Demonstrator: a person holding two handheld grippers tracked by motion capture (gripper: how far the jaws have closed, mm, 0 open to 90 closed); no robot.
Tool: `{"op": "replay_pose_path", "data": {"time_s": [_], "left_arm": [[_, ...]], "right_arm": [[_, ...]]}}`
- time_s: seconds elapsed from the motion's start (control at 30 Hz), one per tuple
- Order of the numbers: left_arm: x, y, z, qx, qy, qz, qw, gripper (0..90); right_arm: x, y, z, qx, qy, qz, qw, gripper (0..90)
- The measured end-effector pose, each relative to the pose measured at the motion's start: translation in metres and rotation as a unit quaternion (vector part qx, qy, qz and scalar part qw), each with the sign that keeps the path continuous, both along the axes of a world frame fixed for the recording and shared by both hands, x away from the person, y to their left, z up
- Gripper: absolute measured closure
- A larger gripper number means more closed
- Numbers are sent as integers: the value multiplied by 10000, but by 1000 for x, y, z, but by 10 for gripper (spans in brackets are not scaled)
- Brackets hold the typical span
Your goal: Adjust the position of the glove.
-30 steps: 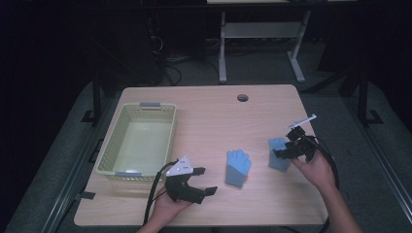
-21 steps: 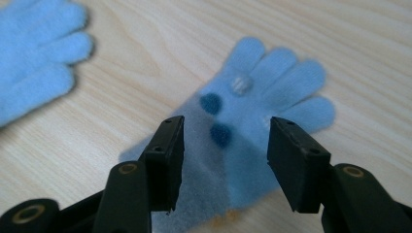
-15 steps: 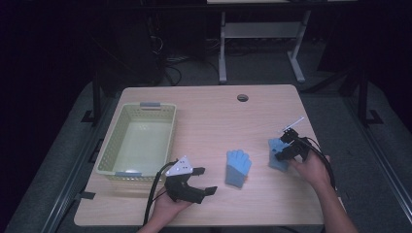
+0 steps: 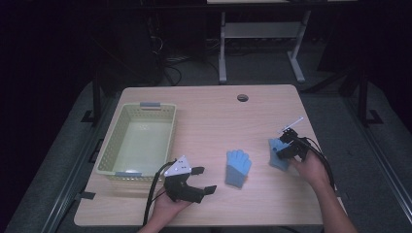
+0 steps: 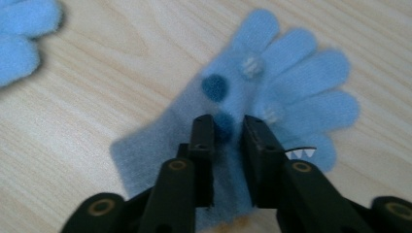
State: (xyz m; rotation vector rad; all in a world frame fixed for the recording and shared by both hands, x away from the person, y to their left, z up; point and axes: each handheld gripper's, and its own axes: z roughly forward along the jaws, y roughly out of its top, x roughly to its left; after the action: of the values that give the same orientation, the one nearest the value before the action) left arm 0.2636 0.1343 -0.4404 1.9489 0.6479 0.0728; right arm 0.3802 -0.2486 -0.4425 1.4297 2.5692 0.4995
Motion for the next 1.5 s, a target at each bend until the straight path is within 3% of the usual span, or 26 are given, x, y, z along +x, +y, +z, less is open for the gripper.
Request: {"op": "replay_pose_path", "data": {"time_s": [0.13, 0.27, 0.57, 0.63, 0.93, 1.3, 1.5], "left_arm": [[1, 1, -1, 3, 17, -5, 10000, 187], [1, 1, 0, -19, 36, 14, 10000, 187], [1, 1, 0, -52, 17, 48, 10000, 188], [1, 1, 0, -62, 25, 53, 10000, 188], [1, 2, 0, -65, 28, 53, 10000, 188], [0, 2, 1, -79, 5, 72, 9999, 190], [1, 3, 1, -101, 4, 70, 9999, 189]], "right_arm": [[0, -3, 0, 154, 41, -91, 9998, 805], [-1, -4, 3, 126, 21, -70, 9999, 823], [-18, 0, 29, 423, -323, -65, 9986, 829], [-25, 6, 39, 589, -407, 5, 9974, 828], [-39, 33, 58, 775, -643, 424, 9940, 824], [-48, 75, 59, 996, -584, 849, 9897, 818], [-50, 87, 55, 1111, -559, 882, 9883, 818]]}}
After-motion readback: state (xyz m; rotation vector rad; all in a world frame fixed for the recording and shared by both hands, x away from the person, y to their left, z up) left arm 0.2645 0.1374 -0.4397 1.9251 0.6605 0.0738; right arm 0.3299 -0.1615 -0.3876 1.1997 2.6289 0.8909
